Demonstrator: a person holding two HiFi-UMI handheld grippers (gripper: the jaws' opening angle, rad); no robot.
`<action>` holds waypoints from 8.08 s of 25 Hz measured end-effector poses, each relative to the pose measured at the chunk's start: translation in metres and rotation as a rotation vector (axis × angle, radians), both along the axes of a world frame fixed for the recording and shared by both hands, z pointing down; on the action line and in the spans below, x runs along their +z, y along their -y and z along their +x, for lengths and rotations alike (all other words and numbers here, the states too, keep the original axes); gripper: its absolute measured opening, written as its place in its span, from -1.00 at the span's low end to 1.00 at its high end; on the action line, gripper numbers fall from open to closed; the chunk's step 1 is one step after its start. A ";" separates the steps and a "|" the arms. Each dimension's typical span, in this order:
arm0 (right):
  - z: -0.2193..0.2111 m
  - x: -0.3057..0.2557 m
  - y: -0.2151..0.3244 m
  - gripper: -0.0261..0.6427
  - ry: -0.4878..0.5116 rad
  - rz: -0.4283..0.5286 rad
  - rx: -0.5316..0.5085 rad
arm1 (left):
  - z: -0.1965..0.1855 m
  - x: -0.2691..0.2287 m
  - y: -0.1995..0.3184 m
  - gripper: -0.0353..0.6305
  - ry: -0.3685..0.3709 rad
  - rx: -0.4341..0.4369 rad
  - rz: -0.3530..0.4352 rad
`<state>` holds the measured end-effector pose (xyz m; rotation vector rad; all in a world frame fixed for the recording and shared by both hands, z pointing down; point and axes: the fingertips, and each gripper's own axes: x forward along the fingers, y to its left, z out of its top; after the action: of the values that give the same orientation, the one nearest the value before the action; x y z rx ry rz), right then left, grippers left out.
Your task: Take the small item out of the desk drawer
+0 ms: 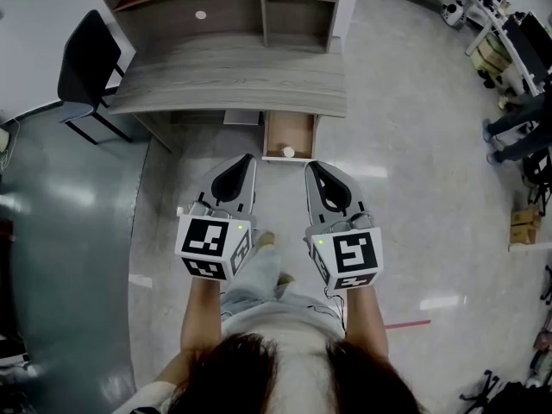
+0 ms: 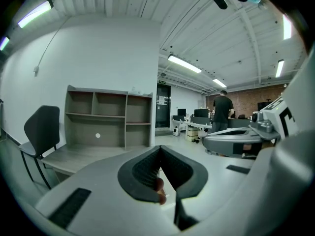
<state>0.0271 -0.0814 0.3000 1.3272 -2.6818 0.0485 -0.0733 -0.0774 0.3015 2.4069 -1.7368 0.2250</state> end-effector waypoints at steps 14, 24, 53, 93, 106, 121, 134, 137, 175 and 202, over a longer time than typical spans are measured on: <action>-0.039 0.038 0.073 -0.83 -0.079 -0.064 0.043 | -0.029 0.029 0.083 -0.85 -0.002 0.095 -0.017; -0.061 0.072 0.111 -0.83 -0.159 -0.119 0.050 | -0.047 0.052 0.130 -0.85 -0.016 0.146 -0.028; -0.067 0.231 0.194 -0.83 -0.308 -0.301 -0.066 | -0.040 0.179 0.215 -0.85 -0.009 0.062 -0.064; -0.075 0.431 0.217 -0.53 -0.488 -0.606 -0.155 | -0.047 0.333 0.248 -0.85 -0.059 -0.012 -0.198; -0.076 0.468 0.216 -0.40 -0.566 -0.715 -0.152 | -0.057 0.345 0.253 -0.85 -0.060 -0.041 -0.213; -0.073 0.490 0.218 -0.36 -0.661 -0.861 -0.109 | -0.068 0.356 0.257 -0.85 -0.066 -0.067 -0.235; -0.071 0.503 0.219 -0.36 -0.698 -1.016 -0.097 | -0.081 0.362 0.264 -0.85 -0.074 -0.088 -0.248; -0.072 0.504 0.219 -0.36 -0.710 -1.023 -0.103 | -0.082 0.363 0.265 -0.85 -0.075 -0.089 -0.247; -0.064 0.397 0.206 -0.44 -0.556 -0.733 0.016 | -0.065 0.303 0.230 -0.85 -0.058 -0.020 -0.240; -0.070 0.273 0.171 -0.44 -0.473 -0.556 0.053 | -0.052 0.209 0.176 -0.85 -0.060 0.007 -0.194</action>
<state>-0.0434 -0.2526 0.5726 1.0630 -2.0311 0.3997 -0.1253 -0.2530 0.5103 2.2586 -1.6016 0.3037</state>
